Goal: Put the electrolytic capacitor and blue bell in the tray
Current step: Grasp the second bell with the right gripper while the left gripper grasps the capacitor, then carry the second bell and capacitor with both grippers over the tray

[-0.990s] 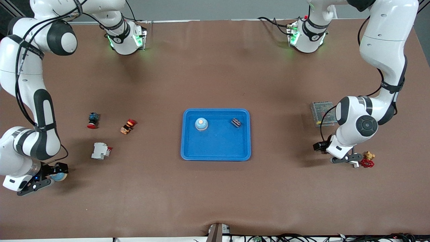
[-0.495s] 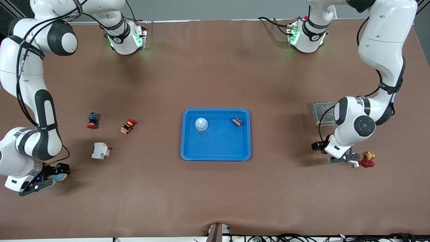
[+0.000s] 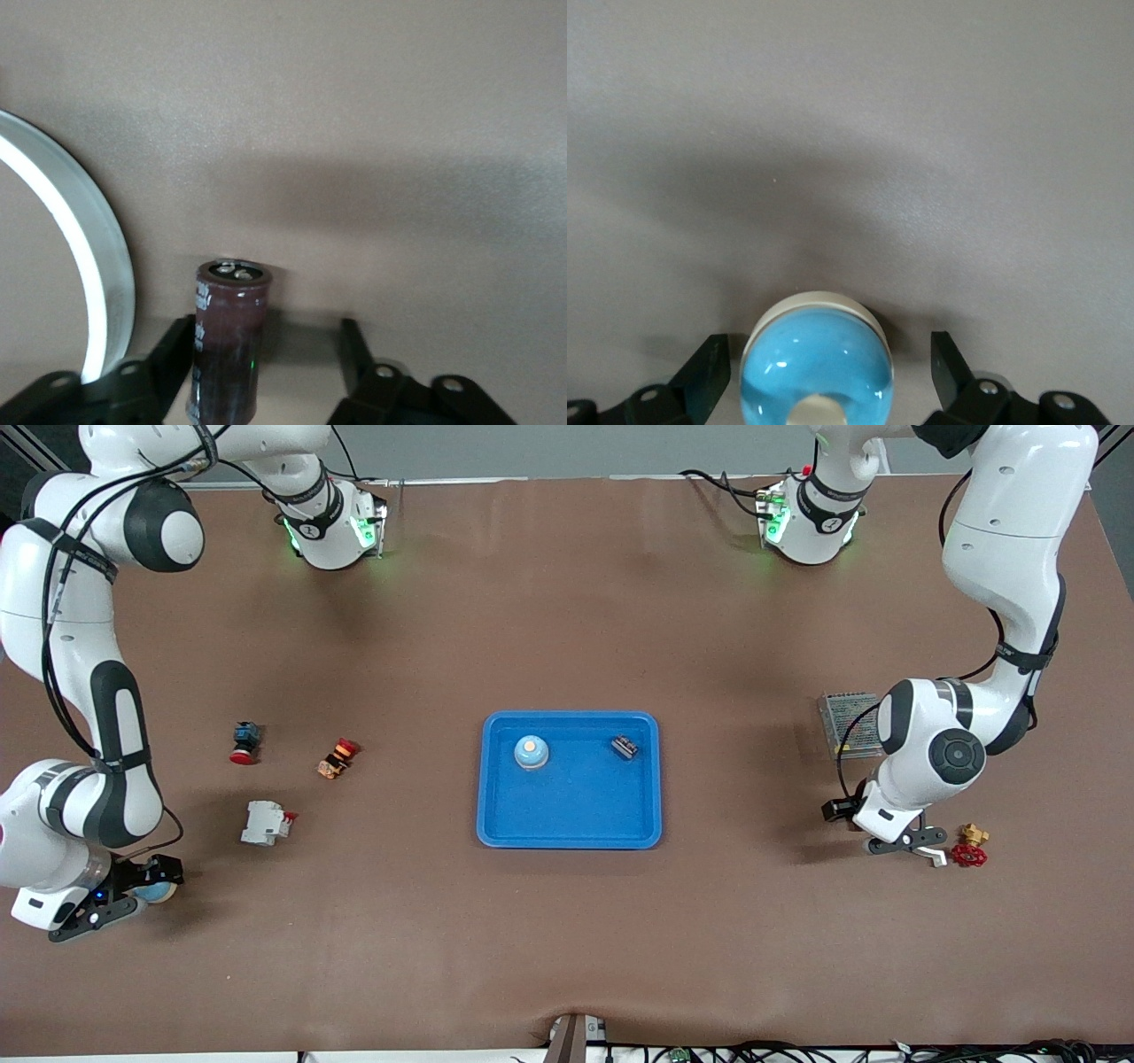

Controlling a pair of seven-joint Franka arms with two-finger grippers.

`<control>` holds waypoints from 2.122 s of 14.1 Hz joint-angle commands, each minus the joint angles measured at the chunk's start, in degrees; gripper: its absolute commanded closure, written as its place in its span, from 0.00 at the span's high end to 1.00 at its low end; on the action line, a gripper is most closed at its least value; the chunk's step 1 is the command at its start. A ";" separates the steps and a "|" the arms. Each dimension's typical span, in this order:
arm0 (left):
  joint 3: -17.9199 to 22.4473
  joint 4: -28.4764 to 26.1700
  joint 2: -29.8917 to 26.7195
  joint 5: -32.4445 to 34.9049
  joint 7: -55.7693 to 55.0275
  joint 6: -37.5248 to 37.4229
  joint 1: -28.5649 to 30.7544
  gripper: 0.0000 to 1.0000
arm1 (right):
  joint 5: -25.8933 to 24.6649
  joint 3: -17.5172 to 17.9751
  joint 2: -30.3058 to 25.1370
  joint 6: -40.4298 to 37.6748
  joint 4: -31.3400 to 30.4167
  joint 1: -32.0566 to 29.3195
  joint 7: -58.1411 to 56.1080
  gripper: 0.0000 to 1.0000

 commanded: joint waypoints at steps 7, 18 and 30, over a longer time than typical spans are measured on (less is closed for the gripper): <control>-0.09 0.14 -0.37 0.12 -0.61 0.36 -0.07 0.06 | 0.57 1.30 1.37 -0.73 2.08 -1.30 -1.14 1.00; -0.44 15.25 -0.29 -0.06 -12.01 -18.35 -5.78 0.06 | 0.75 3.14 -3.45 -16.44 2.43 1.59 10.69 0.00; -0.44 30.45 2.87 -4.28 -50.42 -28.21 -22.30 0.06 | 1.54 6.74 -15.32 -21.92 -3.63 18.02 66.40 0.00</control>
